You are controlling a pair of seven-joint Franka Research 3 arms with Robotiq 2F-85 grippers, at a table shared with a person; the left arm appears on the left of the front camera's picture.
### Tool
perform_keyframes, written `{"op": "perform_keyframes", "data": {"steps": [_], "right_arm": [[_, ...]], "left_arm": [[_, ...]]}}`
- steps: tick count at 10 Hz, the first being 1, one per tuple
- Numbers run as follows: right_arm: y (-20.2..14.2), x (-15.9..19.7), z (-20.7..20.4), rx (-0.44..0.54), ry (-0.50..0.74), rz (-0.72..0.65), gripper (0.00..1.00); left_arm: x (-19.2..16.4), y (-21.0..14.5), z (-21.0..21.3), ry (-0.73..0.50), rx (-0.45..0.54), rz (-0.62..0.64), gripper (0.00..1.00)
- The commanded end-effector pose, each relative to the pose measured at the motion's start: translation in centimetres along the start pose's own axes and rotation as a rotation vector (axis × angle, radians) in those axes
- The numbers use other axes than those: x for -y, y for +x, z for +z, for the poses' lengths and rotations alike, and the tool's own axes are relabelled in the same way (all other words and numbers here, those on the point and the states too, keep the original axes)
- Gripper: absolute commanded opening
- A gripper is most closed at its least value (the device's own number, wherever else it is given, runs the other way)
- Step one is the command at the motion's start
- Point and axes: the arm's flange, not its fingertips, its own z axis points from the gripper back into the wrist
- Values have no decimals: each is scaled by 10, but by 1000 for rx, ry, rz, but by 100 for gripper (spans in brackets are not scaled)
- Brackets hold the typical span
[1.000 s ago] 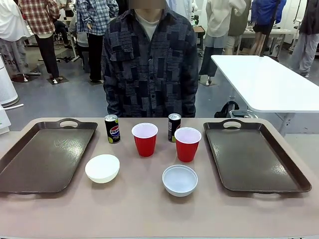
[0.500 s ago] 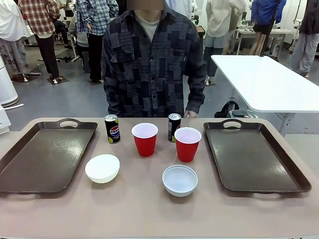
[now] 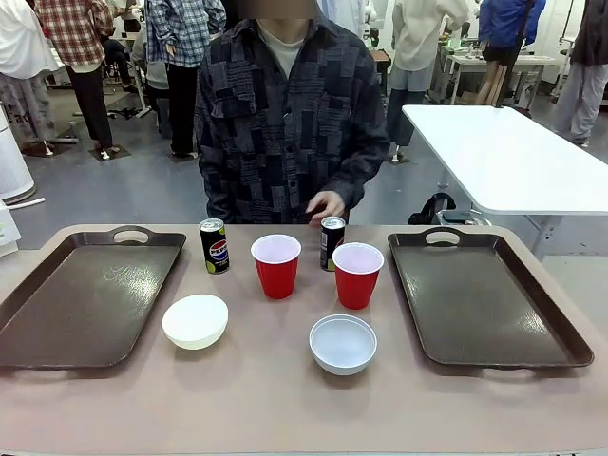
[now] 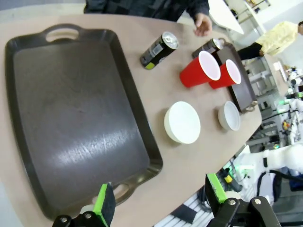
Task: Prepare tableware on both trays.
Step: Pick up a Picnic Bowl from the table and place it on a Handle tray.
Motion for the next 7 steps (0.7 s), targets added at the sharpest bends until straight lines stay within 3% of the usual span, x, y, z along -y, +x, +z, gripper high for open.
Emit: {"op": "perform_keyframes", "data": {"steps": [1, 4, 7], "right_arm": [[-1, 2, 0, -10, -2, -1, 100], [-1, 2, 0, -10, -2, -1, 100], [-1, 2, 0, -10, -2, -1, 100]], "left_arm": [[-3, 1, 2, -6, -2, 7, 100], [-1, 0, 0, 0, -1, 2, 100], [40, 38, -33, 132, -139, -21, 100]]}}
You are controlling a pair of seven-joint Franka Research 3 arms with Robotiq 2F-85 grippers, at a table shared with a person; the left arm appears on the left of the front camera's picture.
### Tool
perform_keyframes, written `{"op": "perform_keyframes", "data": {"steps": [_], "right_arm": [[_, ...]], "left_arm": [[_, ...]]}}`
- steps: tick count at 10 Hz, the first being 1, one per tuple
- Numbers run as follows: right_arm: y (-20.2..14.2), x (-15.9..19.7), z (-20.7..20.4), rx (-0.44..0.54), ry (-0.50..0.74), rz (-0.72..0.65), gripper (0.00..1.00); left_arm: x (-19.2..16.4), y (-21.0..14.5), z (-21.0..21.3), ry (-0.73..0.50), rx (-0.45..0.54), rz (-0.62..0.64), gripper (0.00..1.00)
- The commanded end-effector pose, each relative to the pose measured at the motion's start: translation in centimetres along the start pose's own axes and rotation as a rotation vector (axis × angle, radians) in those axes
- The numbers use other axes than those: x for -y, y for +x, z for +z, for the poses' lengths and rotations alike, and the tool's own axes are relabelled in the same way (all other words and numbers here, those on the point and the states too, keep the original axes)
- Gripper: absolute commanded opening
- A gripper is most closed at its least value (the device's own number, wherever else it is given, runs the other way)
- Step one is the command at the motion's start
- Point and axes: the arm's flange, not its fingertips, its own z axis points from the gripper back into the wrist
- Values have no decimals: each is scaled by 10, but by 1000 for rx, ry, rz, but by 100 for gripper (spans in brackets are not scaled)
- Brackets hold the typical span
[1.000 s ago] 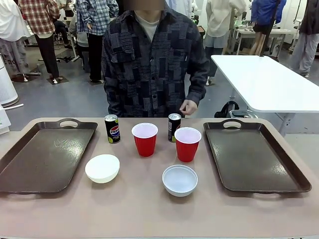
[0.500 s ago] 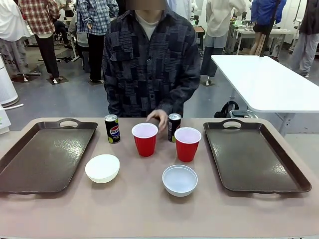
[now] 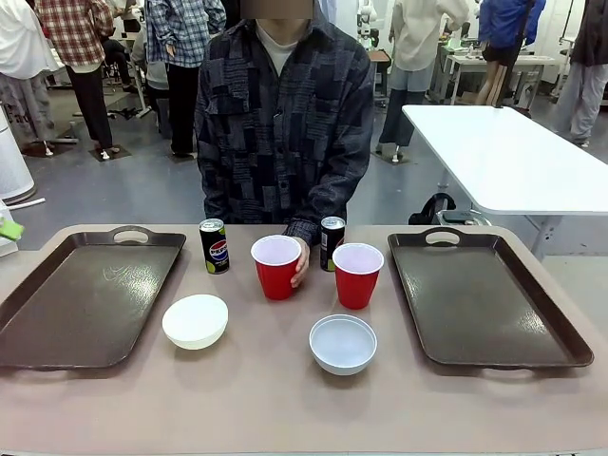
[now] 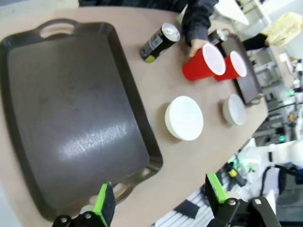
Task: Prepare tableware on both trays.
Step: Pick up a Picnic Bowl from the table and place it on a Handle tray.
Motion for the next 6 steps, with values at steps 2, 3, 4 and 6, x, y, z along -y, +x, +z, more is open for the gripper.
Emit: {"op": "perform_keyframes", "data": {"steps": [2, 3, 4, 6], "right_arm": [[-1, 3, 1, -8, 0, -1, 100], [-1, 3, 1, -8, 0, -1, 100], [-1, 3, 1, -8, 0, -1, 100], [-1, 3, 1, -8, 0, -1, 100]], "left_arm": [[58, 62, -37, 200, -159, -46, 100], [80, 83, -55, 262, -211, -70, 100], [102, 100, -77, 328, -264, -96, 100], [135, 121, -131, 461, -345, -150, 100]]}}
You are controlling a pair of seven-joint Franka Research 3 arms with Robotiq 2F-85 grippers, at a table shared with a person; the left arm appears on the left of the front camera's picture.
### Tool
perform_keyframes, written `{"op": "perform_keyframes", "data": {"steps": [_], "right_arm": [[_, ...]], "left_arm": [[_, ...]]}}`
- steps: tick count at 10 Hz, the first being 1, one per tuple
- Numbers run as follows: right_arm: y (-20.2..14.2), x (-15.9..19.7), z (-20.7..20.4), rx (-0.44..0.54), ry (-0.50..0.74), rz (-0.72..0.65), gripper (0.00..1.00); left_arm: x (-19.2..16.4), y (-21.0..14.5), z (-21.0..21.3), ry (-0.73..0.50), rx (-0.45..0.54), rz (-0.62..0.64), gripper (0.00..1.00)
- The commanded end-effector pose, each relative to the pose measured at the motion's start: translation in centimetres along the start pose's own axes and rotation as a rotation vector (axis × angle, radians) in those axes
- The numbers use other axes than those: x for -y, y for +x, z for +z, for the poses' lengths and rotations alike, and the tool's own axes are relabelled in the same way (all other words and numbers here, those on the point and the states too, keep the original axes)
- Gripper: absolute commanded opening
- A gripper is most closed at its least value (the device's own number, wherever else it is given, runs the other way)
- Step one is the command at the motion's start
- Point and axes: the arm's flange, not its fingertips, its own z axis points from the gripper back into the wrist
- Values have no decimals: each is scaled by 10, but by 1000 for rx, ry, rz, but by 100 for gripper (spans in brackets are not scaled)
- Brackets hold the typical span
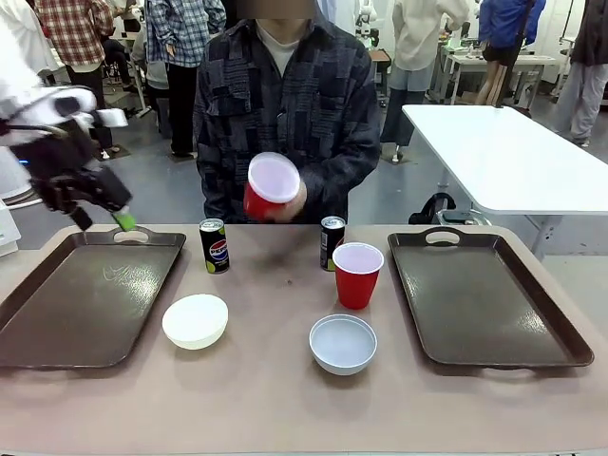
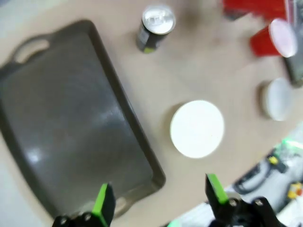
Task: Prepare tableware on both trays.
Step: Pick up a Picnic Bowl from the table and place it on a Handle tray.
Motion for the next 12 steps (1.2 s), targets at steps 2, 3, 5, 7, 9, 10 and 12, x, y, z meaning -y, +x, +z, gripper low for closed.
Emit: {"op": "perform_keyframes", "data": {"steps": [2, 3, 5, 7, 9, 10, 12], "right_arm": [[-1, 2, 0, -9, 3, 3, 100], [-1, 2, 0, -9, 3, 3, 100], [-1, 2, 0, -9, 3, 3, 100], [-1, 2, 0, -9, 3, 3, 100], [-1, 2, 0, -9, 3, 3, 100], [-1, 2, 0, -9, 3, 3, 100], [-1, 2, 0, -9, 3, 3, 100]], "left_arm": [[32, 30, -39, 163, -104, -48, 100], [42, 33, -61, 197, -110, -57, 100], [49, 34, -97, 270, -94, -48, 100], [55, 27, -121, 278, -59, -27, 100], [63, 17, -136, 235, -71, -33, 100], [67, 12, -141, 201, -81, -43, 100], [75, 1, -146, 152, -121, -72, 100]]}}
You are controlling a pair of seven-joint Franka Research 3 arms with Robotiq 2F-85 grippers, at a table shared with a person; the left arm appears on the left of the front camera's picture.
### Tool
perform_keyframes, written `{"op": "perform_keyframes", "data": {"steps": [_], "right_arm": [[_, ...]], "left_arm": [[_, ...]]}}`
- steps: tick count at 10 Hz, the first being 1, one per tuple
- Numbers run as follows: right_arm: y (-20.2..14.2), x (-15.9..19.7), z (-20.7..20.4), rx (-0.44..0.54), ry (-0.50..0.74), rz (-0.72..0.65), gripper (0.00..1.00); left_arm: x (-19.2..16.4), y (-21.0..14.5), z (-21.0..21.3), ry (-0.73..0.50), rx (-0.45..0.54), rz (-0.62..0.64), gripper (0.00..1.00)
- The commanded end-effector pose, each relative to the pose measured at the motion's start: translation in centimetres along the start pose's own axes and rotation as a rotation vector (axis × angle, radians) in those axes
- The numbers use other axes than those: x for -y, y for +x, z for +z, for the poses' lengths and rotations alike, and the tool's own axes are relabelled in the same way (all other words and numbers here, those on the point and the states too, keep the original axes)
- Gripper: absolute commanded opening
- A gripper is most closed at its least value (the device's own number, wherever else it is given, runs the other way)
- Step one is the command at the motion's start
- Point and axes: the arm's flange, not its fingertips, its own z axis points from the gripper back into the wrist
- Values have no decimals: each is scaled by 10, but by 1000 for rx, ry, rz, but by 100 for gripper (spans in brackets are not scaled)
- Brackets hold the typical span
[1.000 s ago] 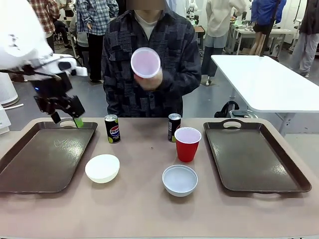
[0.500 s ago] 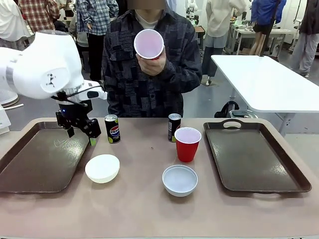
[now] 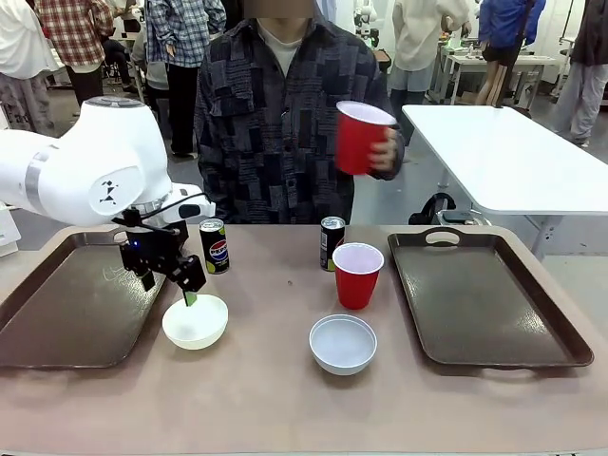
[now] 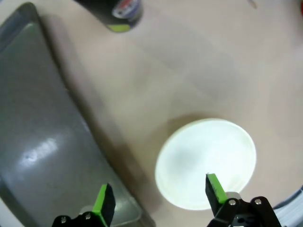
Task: Prepare tableware on both trays.
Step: Pick up a Picnic Bowl from the table and place it on a Handle tray.
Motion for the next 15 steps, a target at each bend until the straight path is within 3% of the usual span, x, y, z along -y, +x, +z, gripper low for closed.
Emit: {"op": "perform_keyframes", "data": {"steps": [1, 2, 9, 11, 12, 13, 14, 15], "right_arm": [[-1, 2, 1, -8, 3, 3, 100], [-1, 2, 1, -8, 3, 3, 100], [-1, 2, 1, -8, 3, 3, 100], [-1, 2, 1, -8, 3, 3, 100], [-1, 2, 1, -8, 3, 3, 100], [-1, 2, 1, -8, 3, 3, 100], [-1, 2, 1, -8, 3, 3, 100], [-1, 2, 1, -8, 3, 3, 100]], "left_arm": [[7, -13, 2, -68, -40, -31, 100], [0, 0, 0, 0, 0, 0, 100], [0, 4, -29, -41, -25, -37, 100], [-2, 7, -36, -56, -47, -33, 81], [-3, 8, -36, -78, -51, -34, 34], [-4, 8, -35, -84, -50, -23, 22], [-5, 8, -33, -79, -48, -14, 0], [-6, 9, -33, -68, -52, -3, 0]]}}
